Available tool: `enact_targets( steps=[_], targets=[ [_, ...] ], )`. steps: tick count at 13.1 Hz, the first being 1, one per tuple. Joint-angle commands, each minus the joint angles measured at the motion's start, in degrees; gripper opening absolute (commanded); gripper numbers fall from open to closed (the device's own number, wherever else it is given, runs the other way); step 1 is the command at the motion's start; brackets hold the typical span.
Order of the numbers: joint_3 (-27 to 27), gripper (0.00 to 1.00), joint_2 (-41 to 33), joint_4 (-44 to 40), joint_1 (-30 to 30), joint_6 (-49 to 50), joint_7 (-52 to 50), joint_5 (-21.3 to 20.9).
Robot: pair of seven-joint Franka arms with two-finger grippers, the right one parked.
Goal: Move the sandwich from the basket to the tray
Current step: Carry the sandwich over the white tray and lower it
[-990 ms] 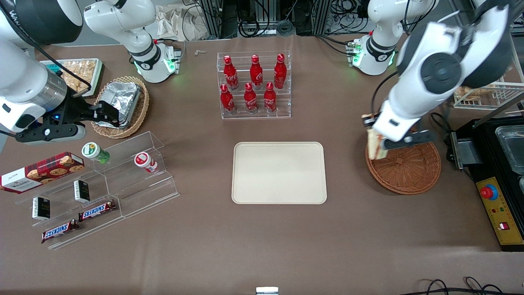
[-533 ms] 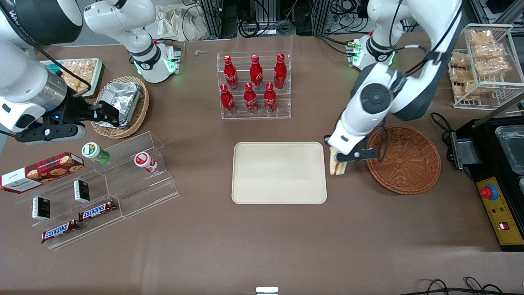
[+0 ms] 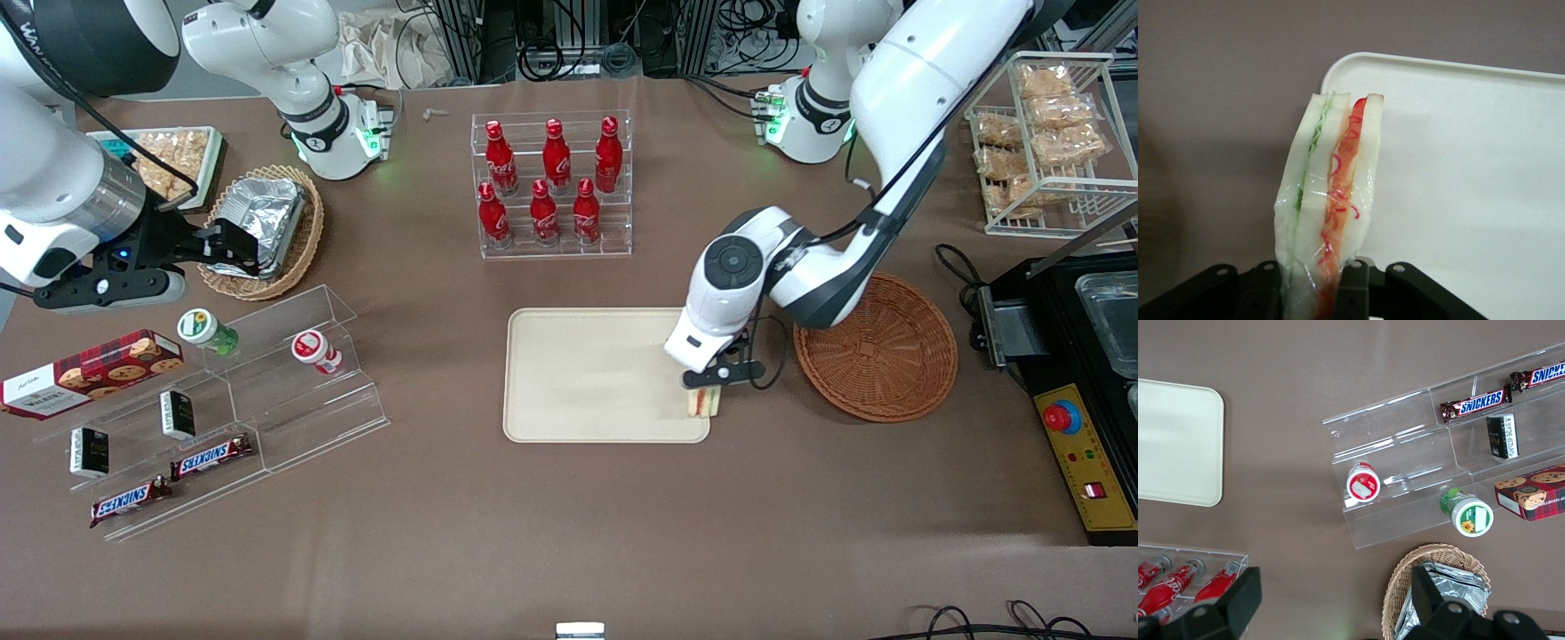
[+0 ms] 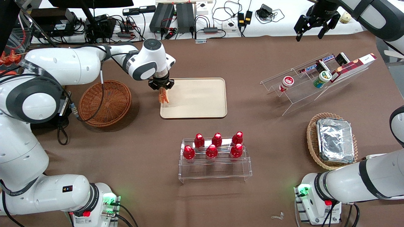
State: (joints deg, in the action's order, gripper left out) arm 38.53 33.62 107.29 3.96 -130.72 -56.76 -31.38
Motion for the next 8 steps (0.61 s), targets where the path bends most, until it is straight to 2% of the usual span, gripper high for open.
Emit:
enact_targets(
  steps=[1, 5, 6, 7, 8],
  targets=[
    [-0.04, 0.0, 3.38, -3.93, -1.93, 0.46, -2.13, -2.54],
    [-0.3, 0.01, 5.66, -3.93, -2.82, -0.06, -2.91, -5.7],
    [-0.3, 0.32, 5.93, -3.93, -2.82, -0.41, -3.53, -5.8],
    [-0.3, 0.93, 6.02, -3.93, -2.91, -0.41, -3.71, -5.88],
    [-0.3, 1.0, 5.93, -3.84, -2.82, -0.33, -3.79, -5.89]
  ],
)
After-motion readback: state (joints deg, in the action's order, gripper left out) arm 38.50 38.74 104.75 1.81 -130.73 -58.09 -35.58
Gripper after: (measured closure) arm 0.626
